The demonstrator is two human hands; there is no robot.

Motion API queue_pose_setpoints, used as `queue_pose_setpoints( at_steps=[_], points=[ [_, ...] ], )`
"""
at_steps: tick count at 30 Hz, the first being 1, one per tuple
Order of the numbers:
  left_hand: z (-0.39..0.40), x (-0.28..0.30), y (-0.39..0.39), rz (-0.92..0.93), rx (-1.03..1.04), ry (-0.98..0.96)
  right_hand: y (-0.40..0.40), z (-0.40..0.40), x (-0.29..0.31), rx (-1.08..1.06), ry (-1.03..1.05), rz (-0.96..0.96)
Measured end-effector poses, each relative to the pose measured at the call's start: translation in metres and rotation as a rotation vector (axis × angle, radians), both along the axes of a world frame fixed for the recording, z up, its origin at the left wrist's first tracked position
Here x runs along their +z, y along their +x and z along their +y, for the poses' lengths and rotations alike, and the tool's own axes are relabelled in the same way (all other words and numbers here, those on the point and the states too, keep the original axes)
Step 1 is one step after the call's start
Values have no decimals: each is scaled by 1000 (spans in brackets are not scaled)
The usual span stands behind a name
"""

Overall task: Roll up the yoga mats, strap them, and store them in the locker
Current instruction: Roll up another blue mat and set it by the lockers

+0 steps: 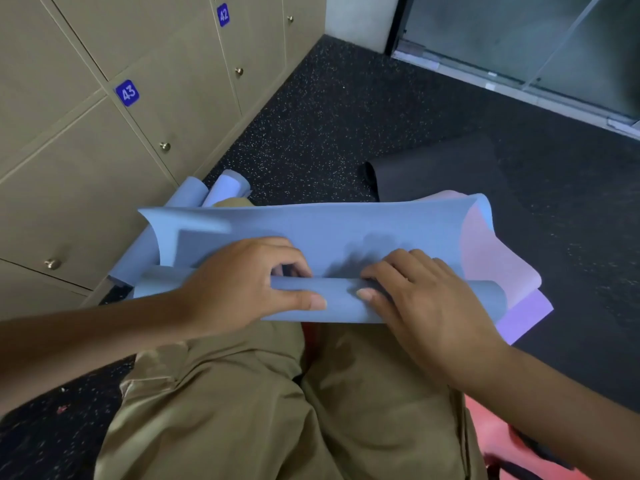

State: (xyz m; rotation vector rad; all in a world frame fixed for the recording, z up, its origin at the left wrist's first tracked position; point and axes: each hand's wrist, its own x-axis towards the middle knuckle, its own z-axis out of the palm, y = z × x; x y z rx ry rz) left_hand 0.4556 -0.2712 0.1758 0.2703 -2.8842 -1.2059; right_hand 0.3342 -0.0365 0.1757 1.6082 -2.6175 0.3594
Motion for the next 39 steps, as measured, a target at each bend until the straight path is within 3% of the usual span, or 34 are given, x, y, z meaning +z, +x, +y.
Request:
queue_pose_setpoints(
  at_steps=[4, 7, 12, 17, 27, 33, 36, 39],
  points=[
    [-6, 5, -18, -140, 0, 169, 2, -3, -8, -46, 46, 61],
    [-7, 7, -24, -122, 12, 172, -9, -11, -7, -24, 81, 48],
    [-3, -6, -11, 265, 40, -239, -29, -27, 3, 34, 168, -74],
    [8, -24, 10, 340, 52, -560, -36, -31, 8, -3, 162, -201],
    [-6, -14, -18, 133, 69, -316, -24, -28, -12, -103, -115, 106],
    [-21, -12, -38, 97, 52, -189, -37, -35, -24, -143, -195, 69],
    [-16, -13, -36, 278, 68, -268, -46, -45, -20, -142, -163, -29],
    [-2, -21, -27, 413, -9, -559, -58, -55, -14, -163, -72, -235]
  ],
)
